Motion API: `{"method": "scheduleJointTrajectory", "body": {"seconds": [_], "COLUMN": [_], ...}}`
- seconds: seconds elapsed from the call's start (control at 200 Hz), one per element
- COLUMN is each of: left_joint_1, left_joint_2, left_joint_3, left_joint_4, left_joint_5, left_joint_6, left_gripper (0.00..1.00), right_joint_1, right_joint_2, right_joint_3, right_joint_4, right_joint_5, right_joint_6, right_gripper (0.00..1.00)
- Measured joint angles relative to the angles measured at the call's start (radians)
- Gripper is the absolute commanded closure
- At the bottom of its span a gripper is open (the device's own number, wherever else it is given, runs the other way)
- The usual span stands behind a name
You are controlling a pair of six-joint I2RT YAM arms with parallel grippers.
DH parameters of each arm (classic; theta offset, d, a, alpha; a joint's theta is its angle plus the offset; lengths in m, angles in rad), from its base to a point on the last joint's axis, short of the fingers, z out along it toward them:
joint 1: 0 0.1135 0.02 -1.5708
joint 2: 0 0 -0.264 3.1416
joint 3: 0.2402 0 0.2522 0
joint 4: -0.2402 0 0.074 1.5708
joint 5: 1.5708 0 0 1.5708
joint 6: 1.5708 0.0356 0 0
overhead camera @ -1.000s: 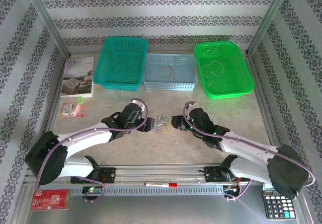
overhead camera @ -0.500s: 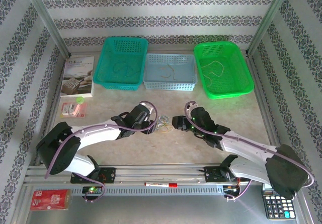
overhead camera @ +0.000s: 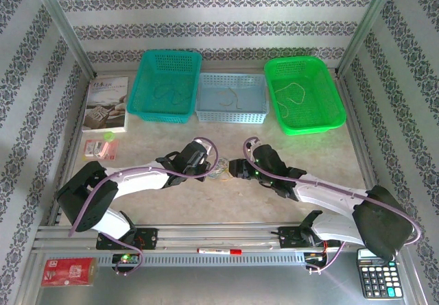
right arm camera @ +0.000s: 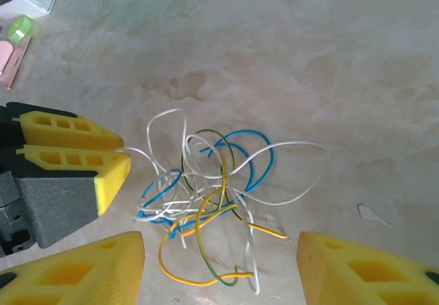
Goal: Untangle the cables
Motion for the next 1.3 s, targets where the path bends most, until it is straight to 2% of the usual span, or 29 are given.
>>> {"method": "scheduleJointTrajectory", "body": {"seconds": [0.06, 0.265, 0.55, 0.899, 1.299], "left_joint_1": [0.0, 0.0, 0.0, 0.0, 0.0], "left_joint_2": [0.0, -0.019, -0.204, -0.364, -0.462], "left_joint_3": [0.0, 0.0, 0.021, 0.027, 0.167], "left_joint_4": [0.005, 0.003, -0.01, -0.011, -0.003], "left_joint_5": [0.0, -0.001, 0.024, 0.097, 0.183], "left_joint_6": [0.002, 0.0, -0.009, -0.085, -0.162], "left_gripper": [1.0, 1.0, 1.0, 1.0, 1.0], "right_joint_1": [0.002, 0.005, 0.035, 0.041, 0.041], "right_joint_2": [0.009, 0.039, 0.124, 0.283, 0.372], "right_joint_3": [0.006, 0.035, 0.099, 0.125, 0.084], "right_joint_4": [0.002, 0.005, 0.038, 0.121, 0.206], "right_joint_5": [-0.003, -0.01, -0.014, -0.013, 0.014], "right_joint_6": [0.0, -0.004, -0.009, -0.011, 0.008], "right_gripper": [0.39, 0.39, 0.39, 0.41, 0.41]}}
